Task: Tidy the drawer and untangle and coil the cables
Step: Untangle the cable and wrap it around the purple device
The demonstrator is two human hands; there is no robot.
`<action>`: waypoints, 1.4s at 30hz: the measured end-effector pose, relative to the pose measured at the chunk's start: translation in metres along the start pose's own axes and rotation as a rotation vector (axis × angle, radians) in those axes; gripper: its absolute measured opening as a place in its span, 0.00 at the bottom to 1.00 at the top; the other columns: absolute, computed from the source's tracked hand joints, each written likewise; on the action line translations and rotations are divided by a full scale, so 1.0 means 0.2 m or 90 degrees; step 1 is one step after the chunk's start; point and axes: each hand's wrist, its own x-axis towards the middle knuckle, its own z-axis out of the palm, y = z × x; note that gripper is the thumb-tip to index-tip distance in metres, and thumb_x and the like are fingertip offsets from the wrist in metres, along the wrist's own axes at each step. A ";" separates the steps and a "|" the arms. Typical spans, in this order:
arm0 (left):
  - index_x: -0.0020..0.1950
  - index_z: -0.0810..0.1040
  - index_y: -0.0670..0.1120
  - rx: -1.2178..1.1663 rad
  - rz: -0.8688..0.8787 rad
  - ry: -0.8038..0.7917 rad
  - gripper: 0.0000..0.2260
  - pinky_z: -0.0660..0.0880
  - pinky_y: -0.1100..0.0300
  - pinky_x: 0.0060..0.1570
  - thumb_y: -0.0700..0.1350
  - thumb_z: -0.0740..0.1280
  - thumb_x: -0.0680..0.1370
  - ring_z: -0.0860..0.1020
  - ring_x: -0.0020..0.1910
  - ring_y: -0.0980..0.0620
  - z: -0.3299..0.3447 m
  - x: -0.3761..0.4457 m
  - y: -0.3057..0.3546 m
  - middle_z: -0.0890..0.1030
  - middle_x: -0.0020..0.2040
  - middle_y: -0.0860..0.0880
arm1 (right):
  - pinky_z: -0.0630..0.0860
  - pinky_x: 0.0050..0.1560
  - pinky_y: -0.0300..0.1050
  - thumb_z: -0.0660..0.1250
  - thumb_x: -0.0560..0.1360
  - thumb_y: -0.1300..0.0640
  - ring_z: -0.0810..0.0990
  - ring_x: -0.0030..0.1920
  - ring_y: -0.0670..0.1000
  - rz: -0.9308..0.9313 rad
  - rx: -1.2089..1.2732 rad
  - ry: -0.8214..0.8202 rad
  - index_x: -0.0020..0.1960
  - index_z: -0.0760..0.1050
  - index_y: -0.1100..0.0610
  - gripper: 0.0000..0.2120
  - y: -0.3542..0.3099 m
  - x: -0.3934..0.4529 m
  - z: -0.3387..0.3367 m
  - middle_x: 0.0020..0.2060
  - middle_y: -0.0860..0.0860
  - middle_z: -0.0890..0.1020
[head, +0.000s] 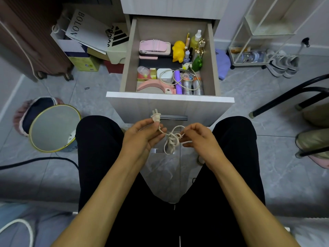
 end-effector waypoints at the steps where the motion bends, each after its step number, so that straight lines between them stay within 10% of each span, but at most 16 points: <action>1: 0.52 0.78 0.39 -0.007 -0.004 -0.001 0.05 0.82 0.59 0.41 0.34 0.67 0.77 0.85 0.41 0.47 0.00 0.00 0.00 0.84 0.40 0.44 | 0.80 0.45 0.43 0.63 0.80 0.57 0.85 0.45 0.53 0.005 0.008 -0.015 0.48 0.77 0.59 0.06 0.00 0.00 0.01 0.43 0.53 0.85; 10: 0.58 0.77 0.35 -0.042 -0.012 -0.026 0.08 0.82 0.59 0.44 0.33 0.65 0.79 0.85 0.41 0.48 0.01 0.00 -0.01 0.83 0.41 0.43 | 0.81 0.49 0.44 0.69 0.75 0.60 0.83 0.48 0.51 0.038 -0.081 -0.077 0.57 0.78 0.53 0.11 0.05 0.06 0.06 0.49 0.52 0.84; 15: 0.61 0.76 0.35 -0.052 -0.019 -0.024 0.11 0.81 0.60 0.42 0.34 0.65 0.79 0.85 0.43 0.48 -0.03 0.00 -0.01 0.84 0.41 0.45 | 0.74 0.58 0.35 0.64 0.74 0.69 0.76 0.59 0.42 -0.185 -0.178 -0.123 0.65 0.73 0.45 0.26 0.08 0.07 0.07 0.61 0.44 0.76; 24: 0.55 0.78 0.39 -0.046 -0.005 -0.024 0.07 0.81 0.56 0.49 0.34 0.64 0.79 0.84 0.46 0.47 -0.10 0.02 -0.01 0.83 0.42 0.45 | 0.73 0.47 0.40 0.67 0.77 0.58 0.75 0.46 0.45 -0.322 -0.374 -0.115 0.45 0.75 0.52 0.03 0.10 0.09 0.07 0.44 0.48 0.76; 38: 0.60 0.72 0.45 0.155 -0.038 -0.004 0.13 0.81 0.52 0.42 0.37 0.68 0.78 0.85 0.46 0.43 -0.06 0.03 -0.03 0.85 0.45 0.41 | 0.78 0.53 0.35 0.71 0.73 0.65 0.80 0.52 0.44 -0.358 -0.249 -0.027 0.43 0.78 0.56 0.05 0.10 0.00 0.06 0.50 0.47 0.79; 42: 0.53 0.71 0.44 0.143 0.036 0.030 0.09 0.82 0.51 0.44 0.31 0.65 0.78 0.85 0.45 0.43 -0.09 0.02 -0.07 0.82 0.43 0.39 | 0.81 0.50 0.44 0.73 0.71 0.68 0.83 0.45 0.47 -0.147 -0.005 0.007 0.42 0.80 0.60 0.04 0.05 -0.01 0.06 0.43 0.52 0.84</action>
